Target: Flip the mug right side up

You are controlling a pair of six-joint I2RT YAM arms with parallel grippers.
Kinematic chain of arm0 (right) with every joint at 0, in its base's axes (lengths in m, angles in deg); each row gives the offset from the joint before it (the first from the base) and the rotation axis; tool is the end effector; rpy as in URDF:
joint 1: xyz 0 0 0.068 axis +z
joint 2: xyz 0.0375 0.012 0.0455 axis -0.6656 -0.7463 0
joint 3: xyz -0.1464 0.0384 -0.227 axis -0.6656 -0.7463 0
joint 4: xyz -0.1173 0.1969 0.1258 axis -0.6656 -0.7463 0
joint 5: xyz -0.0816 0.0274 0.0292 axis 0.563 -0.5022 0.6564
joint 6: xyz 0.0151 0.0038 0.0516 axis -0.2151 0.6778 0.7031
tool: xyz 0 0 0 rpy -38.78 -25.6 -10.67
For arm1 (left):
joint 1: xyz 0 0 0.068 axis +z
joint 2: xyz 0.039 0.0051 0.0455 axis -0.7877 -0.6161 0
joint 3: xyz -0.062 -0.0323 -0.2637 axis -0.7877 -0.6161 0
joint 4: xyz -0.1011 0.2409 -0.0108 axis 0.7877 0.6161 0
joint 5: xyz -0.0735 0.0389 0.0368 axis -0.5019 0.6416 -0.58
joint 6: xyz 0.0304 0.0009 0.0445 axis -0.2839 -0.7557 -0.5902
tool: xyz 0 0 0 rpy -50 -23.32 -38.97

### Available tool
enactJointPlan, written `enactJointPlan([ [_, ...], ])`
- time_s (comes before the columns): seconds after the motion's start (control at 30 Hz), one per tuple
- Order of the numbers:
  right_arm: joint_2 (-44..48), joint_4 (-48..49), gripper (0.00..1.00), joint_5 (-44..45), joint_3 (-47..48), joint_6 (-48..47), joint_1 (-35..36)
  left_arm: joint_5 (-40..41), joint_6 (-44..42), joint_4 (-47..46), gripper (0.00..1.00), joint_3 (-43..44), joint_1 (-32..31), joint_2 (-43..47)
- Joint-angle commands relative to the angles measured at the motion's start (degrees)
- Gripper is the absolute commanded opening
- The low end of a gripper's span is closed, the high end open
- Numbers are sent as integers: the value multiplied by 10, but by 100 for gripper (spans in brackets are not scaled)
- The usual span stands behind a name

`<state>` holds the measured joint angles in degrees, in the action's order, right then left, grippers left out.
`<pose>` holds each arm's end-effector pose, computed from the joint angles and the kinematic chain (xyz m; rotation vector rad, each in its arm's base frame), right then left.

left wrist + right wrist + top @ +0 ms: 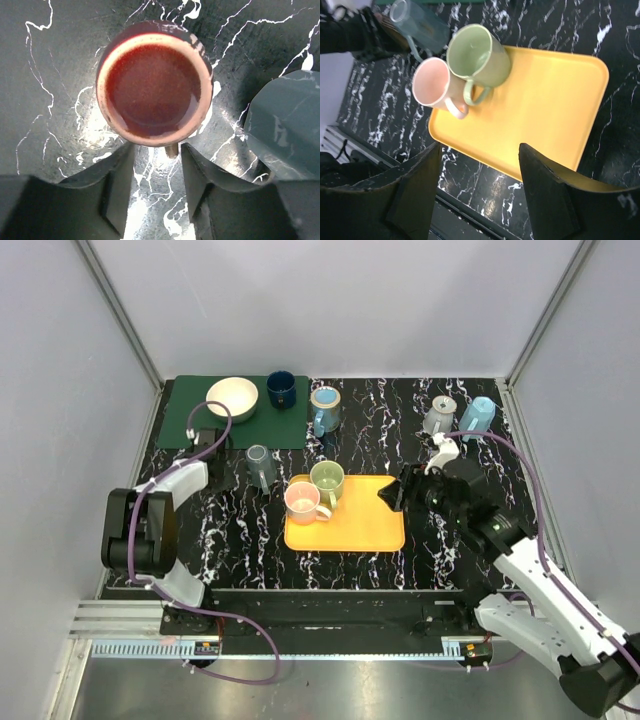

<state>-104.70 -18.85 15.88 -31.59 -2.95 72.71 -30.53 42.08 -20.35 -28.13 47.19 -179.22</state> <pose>0.1521 0.0954 0.3170 -0.1348 2.0637 0.7343 0.3094 -0.0179 0.1756 -0.5425 2.5467 0.1145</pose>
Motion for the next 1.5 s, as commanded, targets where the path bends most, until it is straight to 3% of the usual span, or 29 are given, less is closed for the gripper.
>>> enactJointPlan([
  [0.0, -25, -12, 70, 8, 21, -12, 0, -5, 3, 2, 51, -2, 2, 38],
  [0.13, -55, -27, 72, 18, 34, -21, 0, 3, 15, 32, 64, -18, 1, 108],
  [0.23, -96, -36, 72, 14, 56, -34, 4, -12, 28, 50, 72, -39, -3, 209],
  [0.27, -123, -40, 72, 16, 70, -40, 7, -17, 31, 52, 89, -43, -7, 262],
  [0.43, -226, -58, 72, 72, 134, -89, 65, -6, 40, 79, 91, -51, -114, 381],
  [0.6, -337, -63, 72, 68, 196, -107, 87, 16, 81, 90, 91, -85, -231, 436],
  [0.7, -394, -60, 72, 79, 228, -100, 100, 22, 107, 85, 90, -115, -268, 472],
  [1.13, -573, -108, 69, 153, 364, -78, 152, 17, 104, 82, 90, -169, -289, 553],
  [1.47, -632, -121, 63, 190, 396, -71, 154, 19, 98, 80, 90, -181, -290, 562],
])
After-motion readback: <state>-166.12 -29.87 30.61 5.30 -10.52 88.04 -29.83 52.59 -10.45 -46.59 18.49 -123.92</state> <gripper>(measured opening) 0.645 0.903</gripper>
